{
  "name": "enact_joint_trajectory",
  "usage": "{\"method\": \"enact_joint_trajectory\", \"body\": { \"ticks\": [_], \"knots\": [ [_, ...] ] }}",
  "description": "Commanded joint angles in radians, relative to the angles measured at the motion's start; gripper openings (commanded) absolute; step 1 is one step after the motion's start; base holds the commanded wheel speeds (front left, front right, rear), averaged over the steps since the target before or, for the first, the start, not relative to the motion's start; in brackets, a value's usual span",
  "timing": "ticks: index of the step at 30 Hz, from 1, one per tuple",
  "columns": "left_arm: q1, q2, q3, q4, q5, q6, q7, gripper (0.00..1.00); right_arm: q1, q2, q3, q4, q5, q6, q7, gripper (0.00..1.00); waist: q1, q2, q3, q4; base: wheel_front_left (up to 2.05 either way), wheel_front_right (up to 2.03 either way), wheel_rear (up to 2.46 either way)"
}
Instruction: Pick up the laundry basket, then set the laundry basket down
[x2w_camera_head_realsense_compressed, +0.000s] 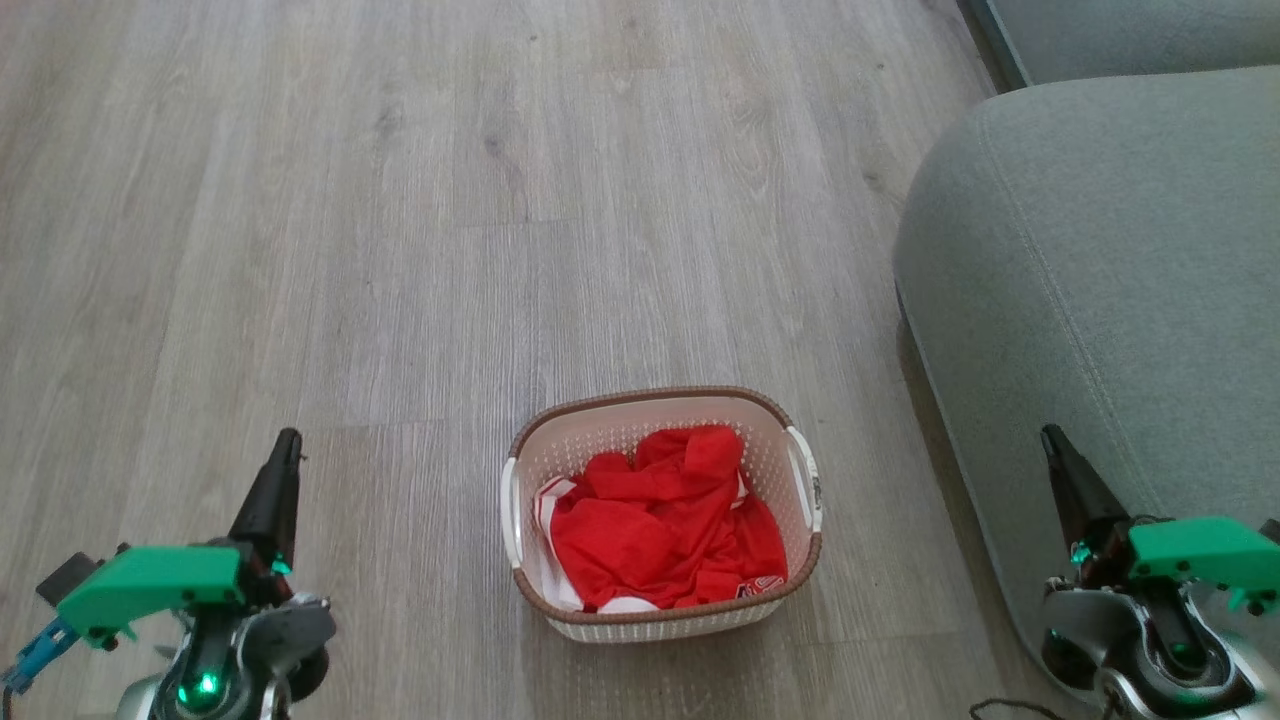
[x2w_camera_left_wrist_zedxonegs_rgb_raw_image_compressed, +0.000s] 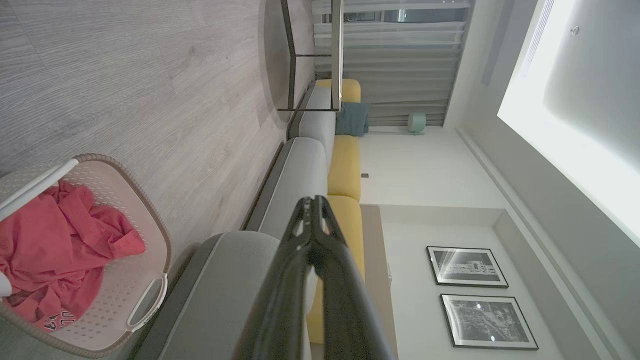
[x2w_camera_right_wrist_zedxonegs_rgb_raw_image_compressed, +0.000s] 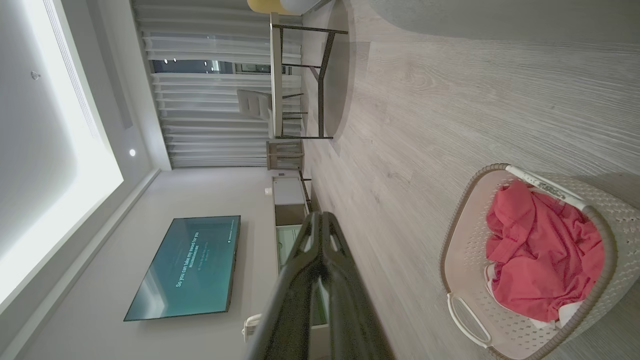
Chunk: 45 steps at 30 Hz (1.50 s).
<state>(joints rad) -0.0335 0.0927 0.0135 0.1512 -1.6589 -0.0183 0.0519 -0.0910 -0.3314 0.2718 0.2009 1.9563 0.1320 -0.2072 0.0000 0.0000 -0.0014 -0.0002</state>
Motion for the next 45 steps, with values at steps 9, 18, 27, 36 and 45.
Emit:
{"method": "enact_joint_trajectory", "body": {
  "ticks": [9,18,27,36,45],
  "knots": [
    [-0.06,0.007,0.042,-0.025,-0.005,-0.007,0.006,0.0,-0.046,-0.043,0.025,-0.036,0.015,-0.001,-0.016,0.0,0.0,0.0,0.0,0.0,0.0,0.0,0.0],
    [-0.06,0.005,0.044,-0.026,-0.004,-0.007,0.008,0.0,-0.047,-0.052,0.036,-0.041,0.024,-0.001,-0.025,0.0,0.0,0.0,0.0,0.0,0.0,0.0,0.0],
    [-0.06,0.004,0.045,-0.026,-0.002,-0.007,0.009,0.0,-0.048,-0.058,0.042,-0.044,0.03,-0.001,-0.031,0.0,0.0,0.0,0.0,0.0,0.0,0.0,0.0],
    [-0.06,0.003,0.047,-0.026,-0.001,-0.006,0.01,0.0,-0.049,-0.063,0.048,-0.047,0.035,-0.001,-0.036,0.0,0.0,0.0,0.001,0.0,0.0,0.0,0.0],
    [-0.06,0.002,0.048,-0.026,0.0,-0.006,0.012,0.0,-0.05,-0.066,0.053,-0.049,0.039,-0.001,-0.04,0.0,0.0,0.0,0.001,0.0,0.0,0.0,0.0]
  ]
}}
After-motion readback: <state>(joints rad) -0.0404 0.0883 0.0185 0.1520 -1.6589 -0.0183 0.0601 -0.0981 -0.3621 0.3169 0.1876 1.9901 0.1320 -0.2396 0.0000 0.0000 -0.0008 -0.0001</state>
